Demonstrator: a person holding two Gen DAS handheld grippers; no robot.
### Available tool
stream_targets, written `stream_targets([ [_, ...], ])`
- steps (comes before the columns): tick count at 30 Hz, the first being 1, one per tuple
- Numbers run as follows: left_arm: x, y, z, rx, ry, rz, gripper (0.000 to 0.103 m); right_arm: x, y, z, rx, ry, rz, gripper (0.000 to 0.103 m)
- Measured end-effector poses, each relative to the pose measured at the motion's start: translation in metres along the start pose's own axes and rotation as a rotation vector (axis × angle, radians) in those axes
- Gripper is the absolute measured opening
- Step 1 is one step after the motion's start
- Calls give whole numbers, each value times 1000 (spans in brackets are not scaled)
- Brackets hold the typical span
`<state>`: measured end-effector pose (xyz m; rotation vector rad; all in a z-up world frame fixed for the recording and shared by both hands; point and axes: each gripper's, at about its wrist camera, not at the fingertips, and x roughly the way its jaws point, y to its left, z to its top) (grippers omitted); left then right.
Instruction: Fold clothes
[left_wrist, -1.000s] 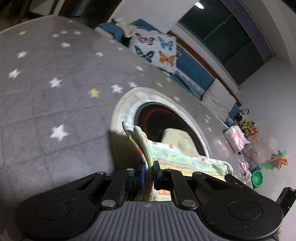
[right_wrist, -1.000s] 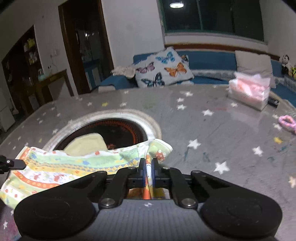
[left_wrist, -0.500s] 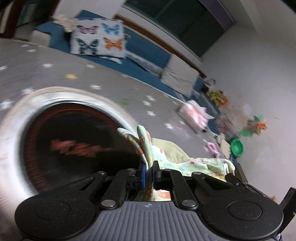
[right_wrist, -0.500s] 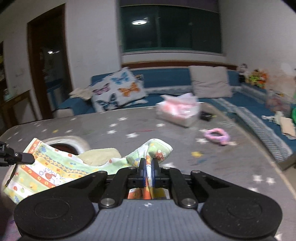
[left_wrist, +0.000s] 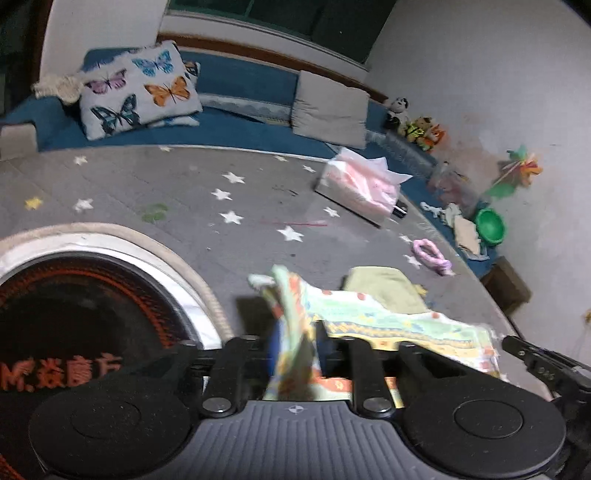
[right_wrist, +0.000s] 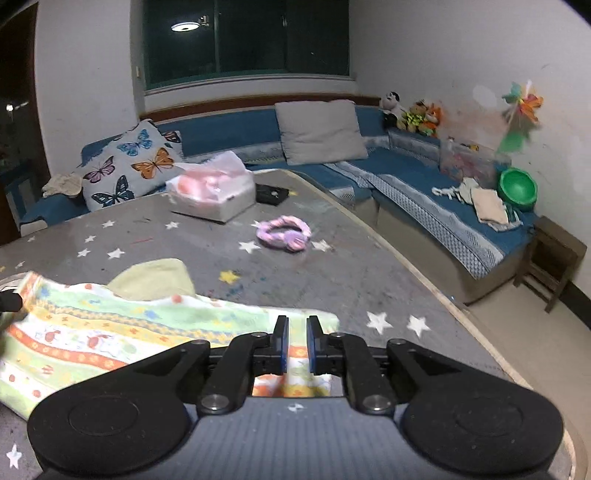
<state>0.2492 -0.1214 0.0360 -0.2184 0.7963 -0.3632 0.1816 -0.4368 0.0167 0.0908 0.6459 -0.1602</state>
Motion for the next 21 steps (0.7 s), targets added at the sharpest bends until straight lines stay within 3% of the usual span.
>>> stream_targets([
  [9,24,-33,8,122,32,-69,30,18,38,4,-28,34,202,10],
  [21,74,-48,10,166,89,-83,28,58,60,4,-36,74,229,11],
])
